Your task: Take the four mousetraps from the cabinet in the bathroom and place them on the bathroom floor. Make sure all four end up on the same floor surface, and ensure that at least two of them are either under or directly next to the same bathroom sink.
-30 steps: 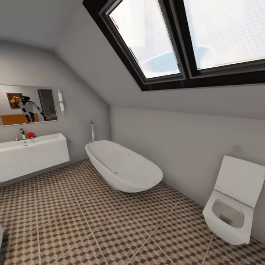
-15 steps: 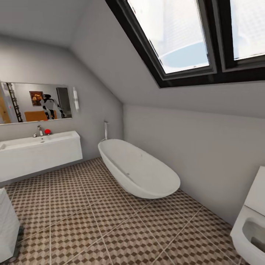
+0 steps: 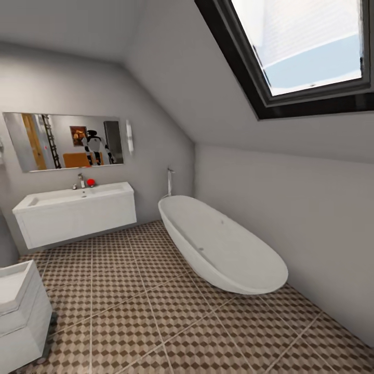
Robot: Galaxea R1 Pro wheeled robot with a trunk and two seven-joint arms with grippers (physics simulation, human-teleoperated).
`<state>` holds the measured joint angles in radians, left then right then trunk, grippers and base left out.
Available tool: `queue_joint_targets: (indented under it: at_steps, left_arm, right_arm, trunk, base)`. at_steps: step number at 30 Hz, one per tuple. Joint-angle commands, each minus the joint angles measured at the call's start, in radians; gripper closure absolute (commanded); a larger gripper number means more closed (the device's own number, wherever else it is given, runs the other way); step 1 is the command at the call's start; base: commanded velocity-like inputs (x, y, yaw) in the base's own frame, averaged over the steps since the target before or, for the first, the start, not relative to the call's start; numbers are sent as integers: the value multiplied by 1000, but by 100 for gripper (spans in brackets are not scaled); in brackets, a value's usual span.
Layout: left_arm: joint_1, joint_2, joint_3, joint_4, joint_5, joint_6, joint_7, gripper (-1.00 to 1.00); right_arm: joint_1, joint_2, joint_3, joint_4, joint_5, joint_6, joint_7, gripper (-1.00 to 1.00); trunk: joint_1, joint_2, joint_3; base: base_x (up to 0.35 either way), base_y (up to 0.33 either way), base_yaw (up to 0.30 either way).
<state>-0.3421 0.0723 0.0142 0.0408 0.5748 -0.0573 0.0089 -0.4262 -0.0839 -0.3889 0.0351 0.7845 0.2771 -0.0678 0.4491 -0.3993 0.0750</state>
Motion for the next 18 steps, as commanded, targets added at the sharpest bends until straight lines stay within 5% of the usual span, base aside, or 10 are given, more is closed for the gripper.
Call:
queue_joint_targets:
  at_steps: [1,9,18]
  left_arm:
    - [-1,0,1,4,-4,-6,2,100]
    - [-1,0,2,4,-4,-5,2,100]
    - [-1,0,2,4,-4,-4,2,100]
  right_arm:
    - [-1,-1,-8,3,15,1,-5,100]
    - [0,-1,-9,3,43,1,-4,100]
    - [0,-1,-8,3,47,1,-4,100]
  trunk:
    - [1,-1,-1]
    - [1,-1,-8]
    - [1,-1,-15]
  base:
    - [296,206,245]
    - [295,197,249]
    - [278,40,254]
